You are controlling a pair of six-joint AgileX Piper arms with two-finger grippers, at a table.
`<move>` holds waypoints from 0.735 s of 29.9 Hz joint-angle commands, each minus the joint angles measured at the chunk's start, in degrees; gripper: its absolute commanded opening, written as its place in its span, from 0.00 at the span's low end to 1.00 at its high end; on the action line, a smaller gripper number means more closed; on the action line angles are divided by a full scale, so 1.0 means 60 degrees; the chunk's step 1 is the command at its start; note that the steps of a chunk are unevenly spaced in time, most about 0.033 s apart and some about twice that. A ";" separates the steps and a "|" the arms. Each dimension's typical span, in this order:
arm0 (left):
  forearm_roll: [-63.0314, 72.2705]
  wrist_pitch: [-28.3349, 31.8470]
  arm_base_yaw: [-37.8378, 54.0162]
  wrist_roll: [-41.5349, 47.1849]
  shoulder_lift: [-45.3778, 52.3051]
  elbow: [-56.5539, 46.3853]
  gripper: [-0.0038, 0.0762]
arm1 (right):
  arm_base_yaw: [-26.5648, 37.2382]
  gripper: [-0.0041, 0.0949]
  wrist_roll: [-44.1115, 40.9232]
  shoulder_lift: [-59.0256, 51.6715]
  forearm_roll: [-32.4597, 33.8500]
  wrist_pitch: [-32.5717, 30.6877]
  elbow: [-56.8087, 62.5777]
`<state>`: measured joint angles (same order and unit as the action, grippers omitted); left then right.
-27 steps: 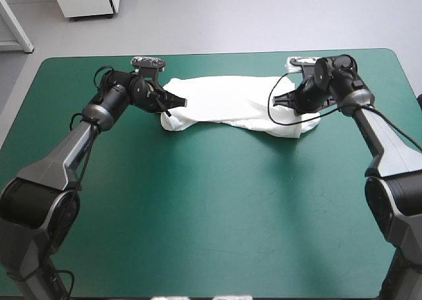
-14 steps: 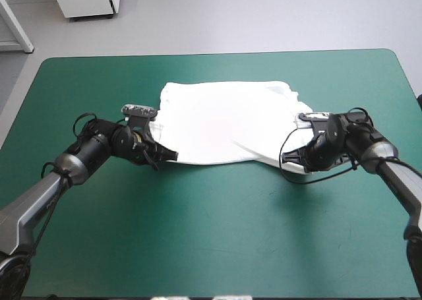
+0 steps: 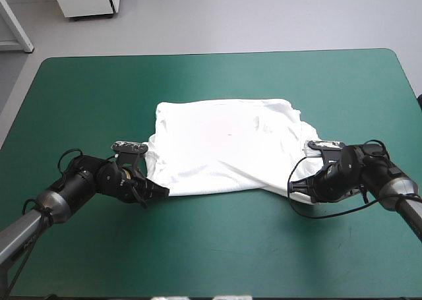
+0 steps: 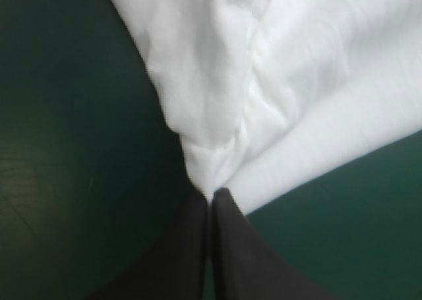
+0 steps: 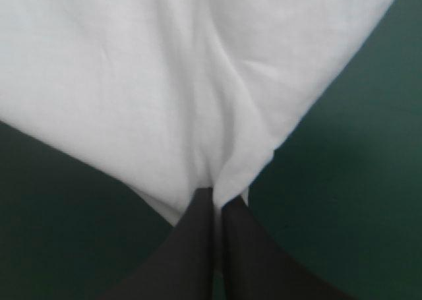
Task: Fold the cloth
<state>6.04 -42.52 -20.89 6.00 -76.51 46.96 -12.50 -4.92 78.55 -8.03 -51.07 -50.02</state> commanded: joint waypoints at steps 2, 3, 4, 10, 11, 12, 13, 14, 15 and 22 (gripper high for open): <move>0.0150 0.0075 -0.0041 0.0075 0.0317 0.0163 0.06 | 0.0029 0.03 0.0129 -0.0308 -0.0057 0.0064 -0.0257; 0.0150 -0.0032 -0.0041 0.0075 0.0317 0.0163 0.09 | 0.0029 0.04 0.0129 -0.0308 -0.0057 0.0046 -0.0297; 0.0150 -0.0159 -0.0041 0.0075 0.0317 0.0163 0.13 | 0.0029 0.07 0.0129 -0.0308 -0.0057 -0.0020 -0.0345; 0.0387 -0.2092 -0.0041 0.0075 0.0361 0.0700 0.65 | 0.0029 0.51 0.0129 -0.0308 -0.0023 -0.1151 -0.1154; 0.0387 -0.2410 -0.0041 0.0075 0.0376 0.0865 0.70 | 0.0029 0.56 0.0129 -0.0350 0.0000 -0.1295 -0.1334; 0.0387 -0.2612 -0.0041 0.0075 0.0503 0.1123 0.75 | 0.0029 0.60 0.0129 -0.0382 0.0016 -0.1400 -0.1564; 0.0387 -0.2698 -0.0041 0.0075 0.0607 0.1304 0.77 | 0.0029 0.64 0.0089 -0.0490 0.0016 -0.1480 -0.1805; 0.0370 -0.2743 -0.0041 0.0075 0.0743 0.1499 0.76 | 0.0029 0.64 0.0091 -0.0591 0.0016 -0.1525 -0.2045; 0.0369 -0.2786 -0.0023 0.0075 0.0918 0.1748 0.76 | 0.0029 0.64 0.0091 -0.0701 0.0070 -0.1551 -0.2243; -0.0398 -0.3411 -0.0023 0.0075 0.1851 0.3493 0.75 | 0.0029 0.62 -0.0732 -0.1874 0.1184 -0.2477 -0.3761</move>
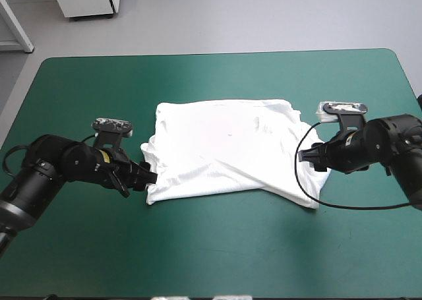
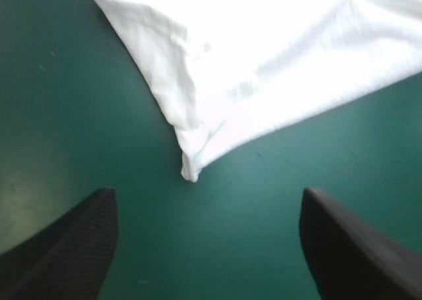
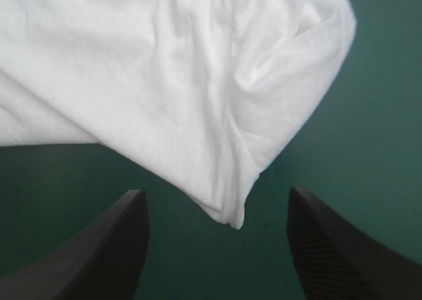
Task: Fold the cloth
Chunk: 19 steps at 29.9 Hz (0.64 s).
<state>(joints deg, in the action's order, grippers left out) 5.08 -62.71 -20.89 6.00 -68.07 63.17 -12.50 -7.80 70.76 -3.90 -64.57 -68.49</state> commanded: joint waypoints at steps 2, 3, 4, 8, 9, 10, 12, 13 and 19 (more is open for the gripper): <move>-0.0312 -0.0047 -0.0023 0.0075 0.0449 0.1061 0.75 | 0.0046 0.60 -0.0443 -0.0642 0.0876 -0.0298 -0.0890; -0.0312 -0.0047 -0.0023 0.0075 0.0449 0.1192 0.75 | 0.0067 0.58 -0.0548 -0.0642 0.1116 -0.0298 -0.0932; -0.0312 -0.0025 -0.0023 0.0075 0.0449 0.1276 0.74 | 0.0114 0.58 -0.0699 -0.0596 0.1322 -0.0281 -0.0937; -0.0269 0.0123 -0.0023 0.0075 0.0449 0.1294 0.71 | 0.0747 0.54 -0.0801 0.0100 0.1368 -0.0088 -0.0953; -0.0272 0.0123 -0.0023 0.0075 0.0449 0.1294 0.70 | 0.0985 0.54 -0.0711 0.0353 0.1274 0.0028 -0.0953; -0.0272 0.0123 -0.0023 0.0075 0.0449 0.1294 0.70 | 0.1186 0.54 -0.0586 0.0571 0.1146 0.0118 -0.0953; -0.0272 0.0123 -0.0023 0.0075 0.0449 0.1294 0.69 | 0.1677 0.54 -0.0172 0.1139 0.0650 0.0347 -0.0953; -0.0272 0.0123 -0.0023 0.0075 0.0449 0.1294 0.68 | 0.1864 0.54 0.0013 0.1427 0.0378 0.0472 -0.0953; -0.0272 0.0257 -0.0023 0.0075 0.0449 0.1294 0.68 | 0.2043 0.54 0.0219 0.2915 0.0143 0.1274 -0.0953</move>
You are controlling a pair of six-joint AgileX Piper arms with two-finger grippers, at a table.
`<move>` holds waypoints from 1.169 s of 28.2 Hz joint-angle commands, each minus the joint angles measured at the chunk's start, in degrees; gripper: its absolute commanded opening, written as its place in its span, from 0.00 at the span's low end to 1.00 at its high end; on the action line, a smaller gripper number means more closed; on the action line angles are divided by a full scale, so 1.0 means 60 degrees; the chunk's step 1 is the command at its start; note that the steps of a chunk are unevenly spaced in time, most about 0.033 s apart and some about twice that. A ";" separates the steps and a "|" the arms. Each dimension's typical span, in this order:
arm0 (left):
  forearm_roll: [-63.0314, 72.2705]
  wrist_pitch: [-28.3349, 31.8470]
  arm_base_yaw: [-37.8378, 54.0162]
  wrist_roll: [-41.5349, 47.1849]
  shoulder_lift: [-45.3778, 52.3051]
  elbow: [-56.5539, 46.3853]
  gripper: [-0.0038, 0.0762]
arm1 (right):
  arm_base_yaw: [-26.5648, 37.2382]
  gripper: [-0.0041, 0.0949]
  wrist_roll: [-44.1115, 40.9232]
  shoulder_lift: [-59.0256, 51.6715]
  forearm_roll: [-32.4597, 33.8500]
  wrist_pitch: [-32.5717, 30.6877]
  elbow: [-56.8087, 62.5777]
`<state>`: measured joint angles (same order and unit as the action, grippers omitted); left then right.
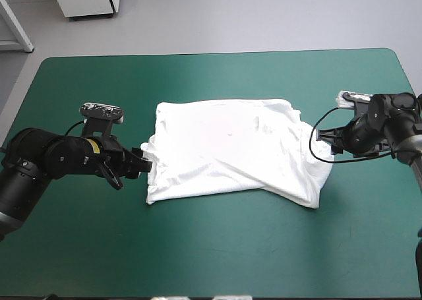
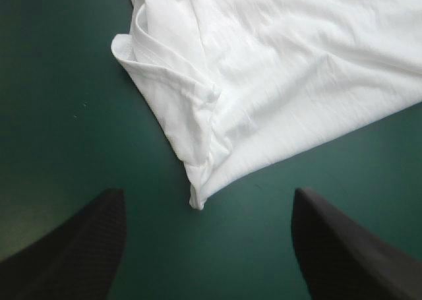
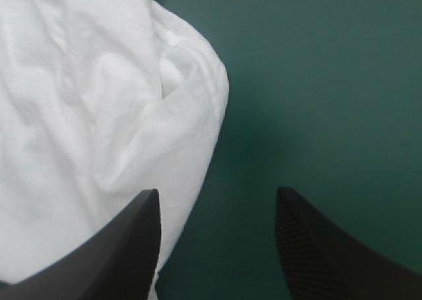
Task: Fold the cloth
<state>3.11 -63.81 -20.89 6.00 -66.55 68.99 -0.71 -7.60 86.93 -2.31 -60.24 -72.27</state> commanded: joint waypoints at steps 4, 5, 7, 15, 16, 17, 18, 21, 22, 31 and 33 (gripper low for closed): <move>0.0056 0.0441 -0.0023 0.0075 0.0195 0.0324 0.68 | 0.0078 0.54 0.0185 0.0945 -0.0123 0.1029 -0.0322; 0.0056 0.0441 -0.0023 0.0075 0.0195 0.0324 0.68 | 0.0078 0.54 0.0185 0.1121 -0.0123 0.1150 -0.0322; 0.0056 0.0441 -0.0023 0.0075 0.0195 0.0324 0.68 | 0.0078 0.54 0.0185 0.1402 -0.0123 0.1401 -0.0322; 0.0056 0.0450 -0.0023 0.0075 0.0195 0.0324 0.68 | 0.0078 0.54 0.0116 0.2353 -0.0123 0.1888 -0.0322; 0.0056 0.0450 -0.0023 0.0075 0.0195 0.0324 0.68 | 0.0078 0.54 0.0093 0.2403 -0.0123 0.1888 -0.0322; 0.0056 0.0450 -0.0023 0.0075 0.0195 0.0324 0.68 | 0.0078 0.52 0.0027 0.2509 -0.0123 0.1888 -0.0322; 0.0056 0.0450 -0.0023 0.0075 0.0195 0.0324 0.68 | 0.0078 0.49 0.0020 0.2580 -0.0123 0.1871 -0.0322; 0.0056 0.0450 -0.0023 0.0075 0.0195 0.0324 0.68 | 0.0078 0.28 -0.0001 0.2715 -0.0179 0.1760 -0.0322; 0.0056 0.0450 -0.0023 0.0075 0.0195 0.0324 0.68 | 0.0078 0.17 -0.0001 0.2715 -0.0202 0.1737 -0.0322; 0.0139 0.0366 -0.0023 0.0075 0.0195 0.0324 0.68 | 0.0060 0.02 0.0164 0.1899 -0.0620 0.1453 -0.1179; 0.0139 0.0366 -0.0023 0.0075 0.0195 0.0324 0.68 | 0.0060 0.02 0.0753 0.1677 -0.1482 0.1270 -0.1826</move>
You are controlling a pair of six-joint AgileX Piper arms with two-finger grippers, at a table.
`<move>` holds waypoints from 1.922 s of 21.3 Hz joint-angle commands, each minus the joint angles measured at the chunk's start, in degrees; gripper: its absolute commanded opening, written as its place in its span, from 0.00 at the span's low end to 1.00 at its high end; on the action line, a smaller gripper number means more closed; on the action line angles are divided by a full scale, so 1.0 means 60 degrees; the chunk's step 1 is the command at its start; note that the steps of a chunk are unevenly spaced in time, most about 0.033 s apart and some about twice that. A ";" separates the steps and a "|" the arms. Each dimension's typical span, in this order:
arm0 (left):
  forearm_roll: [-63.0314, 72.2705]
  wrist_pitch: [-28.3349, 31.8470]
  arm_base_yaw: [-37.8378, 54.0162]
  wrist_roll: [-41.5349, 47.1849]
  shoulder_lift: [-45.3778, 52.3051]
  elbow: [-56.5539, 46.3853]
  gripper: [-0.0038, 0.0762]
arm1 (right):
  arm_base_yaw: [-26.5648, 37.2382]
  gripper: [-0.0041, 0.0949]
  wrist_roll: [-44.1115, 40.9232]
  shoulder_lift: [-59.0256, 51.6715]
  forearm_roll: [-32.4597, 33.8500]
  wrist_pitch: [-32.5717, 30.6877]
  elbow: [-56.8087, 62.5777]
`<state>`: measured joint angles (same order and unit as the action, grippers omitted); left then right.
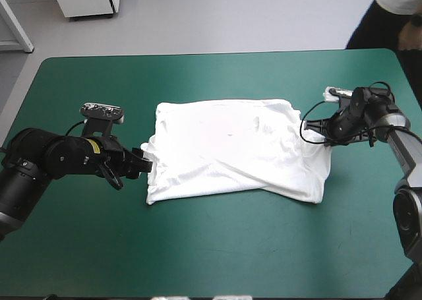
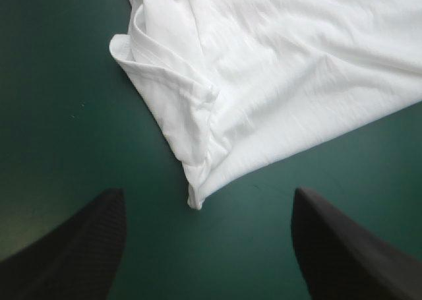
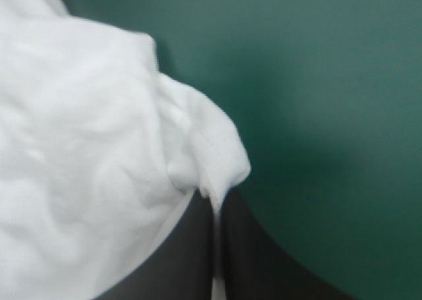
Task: Fold the cloth
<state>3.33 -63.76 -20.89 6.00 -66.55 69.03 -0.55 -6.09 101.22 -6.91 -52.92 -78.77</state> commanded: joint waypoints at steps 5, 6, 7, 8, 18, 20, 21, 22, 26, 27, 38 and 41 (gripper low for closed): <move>0.0330 0.0358 -0.0023 0.0075 0.0195 0.0316 0.68 | -0.0570 0.02 0.1341 -0.0705 -0.2408 -0.0440 -0.1561; 0.0468 0.0374 -0.0023 0.0075 0.0195 0.0316 0.68 | -0.0928 0.02 0.1363 -0.0655 -0.2408 -0.0440 -0.1561; 0.0534 0.0375 -0.0023 0.0075 0.0195 0.0316 0.68 | -0.1212 0.02 0.1363 -0.0580 -0.2391 -0.0400 -0.1561; 0.0597 0.0375 -0.0023 0.0075 0.0195 0.0316 0.68 | -0.1583 0.02 0.1332 -0.0457 -0.2391 -0.0259 -0.1561; 0.0597 0.0375 -0.0023 0.0075 0.0195 0.0316 0.68 | -0.2855 0.03 0.1016 0.1119 -0.2539 -0.0028 -0.1561; 0.0597 0.0375 -0.0023 0.0075 0.0195 0.0316 0.68 | -0.2856 0.06 0.1139 0.1190 -0.2580 -0.0155 -0.1561; 0.0597 0.0375 -0.0023 0.0075 0.0195 0.0297 0.68 | -0.2856 0.13 0.1227 0.1190 -0.2580 -0.0284 -0.1561; 0.0597 0.0375 -0.0023 0.0075 0.0195 0.0274 0.68 | -0.2856 0.25 0.1267 0.1151 -0.2580 -0.0505 -0.1561; 0.0497 0.0355 -0.0023 0.0075 0.0195 0.0274 0.68 | -0.2856 0.63 0.1603 0.0280 -0.2718 -0.0945 -0.1584; 0.0497 0.0355 -0.0023 0.0075 0.0195 0.0274 0.68 | -0.2856 0.63 0.1603 -0.0302 -0.2694 -0.0858 -0.1584; -0.0279 0.0417 -0.0023 0.0878 0.0154 0.0274 0.68 | -0.2817 0.58 -0.0692 -0.4382 0.1042 -0.2487 0.0499; -0.0822 0.0338 -0.0023 0.1169 -0.0160 0.0259 0.68 | -0.2817 0.58 -0.0759 -0.4781 0.1042 -0.2371 0.1125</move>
<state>0.96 -63.76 -20.89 11.10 -67.06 69.03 -17.75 -9.99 76.13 -1.47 -69.13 -73.30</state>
